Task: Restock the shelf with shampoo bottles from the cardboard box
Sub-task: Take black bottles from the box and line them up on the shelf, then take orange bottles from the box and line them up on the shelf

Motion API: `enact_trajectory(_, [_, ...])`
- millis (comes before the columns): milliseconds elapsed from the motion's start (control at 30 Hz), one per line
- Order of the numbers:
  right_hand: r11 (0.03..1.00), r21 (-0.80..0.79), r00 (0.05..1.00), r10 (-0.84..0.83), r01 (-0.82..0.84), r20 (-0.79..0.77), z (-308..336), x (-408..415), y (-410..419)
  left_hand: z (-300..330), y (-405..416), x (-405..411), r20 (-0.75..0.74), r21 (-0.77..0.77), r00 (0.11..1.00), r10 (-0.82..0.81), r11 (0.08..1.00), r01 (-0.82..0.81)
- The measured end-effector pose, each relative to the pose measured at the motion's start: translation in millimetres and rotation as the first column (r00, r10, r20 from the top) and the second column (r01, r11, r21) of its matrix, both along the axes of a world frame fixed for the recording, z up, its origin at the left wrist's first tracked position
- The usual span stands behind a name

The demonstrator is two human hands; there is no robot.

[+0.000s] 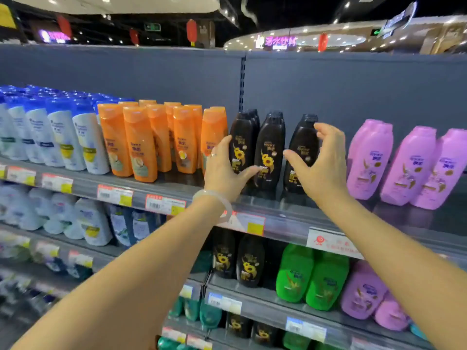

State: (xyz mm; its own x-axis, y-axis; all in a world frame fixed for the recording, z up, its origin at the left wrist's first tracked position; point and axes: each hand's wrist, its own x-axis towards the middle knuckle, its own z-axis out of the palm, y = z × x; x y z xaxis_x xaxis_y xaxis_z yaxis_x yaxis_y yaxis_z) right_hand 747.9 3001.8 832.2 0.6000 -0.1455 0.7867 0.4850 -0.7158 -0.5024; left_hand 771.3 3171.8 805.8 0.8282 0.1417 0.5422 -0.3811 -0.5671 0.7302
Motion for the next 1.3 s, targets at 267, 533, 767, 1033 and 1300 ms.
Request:
enact_trajectory(267, [0.889,-0.188,0.906,0.389,-0.417,-0.169,-69,-18,159,-80,103,-79,-0.116,0.085,0.912,0.394,0.919,-0.386])
enact_trajectory(533, [0.674,-0.223,0.648,0.483,-0.705,-0.589,-155,-79,340,-162,289,-206,-0.423,0.249,0.625,0.656,0.747,-0.616])
enact_trajectory(767, [0.485,-0.212,0.428,0.395,-0.849,-0.813,-239,-157,500,-217,434,-313,-0.580,0.335,0.435,0.689,0.688,-0.644])
enact_trajectory(1033, [0.487,-0.144,0.284,0.227,-0.861,-0.932,-328,-179,583,-280,529,-320,-0.779,0.396,0.273,0.565,0.780,-0.485])
enact_trajectory(1300, [0.663,-0.055,0.166,0.106,-0.747,-0.980,-394,-108,638,-336,592,-250,-0.845,0.352,0.253,0.471,0.846,-0.400])
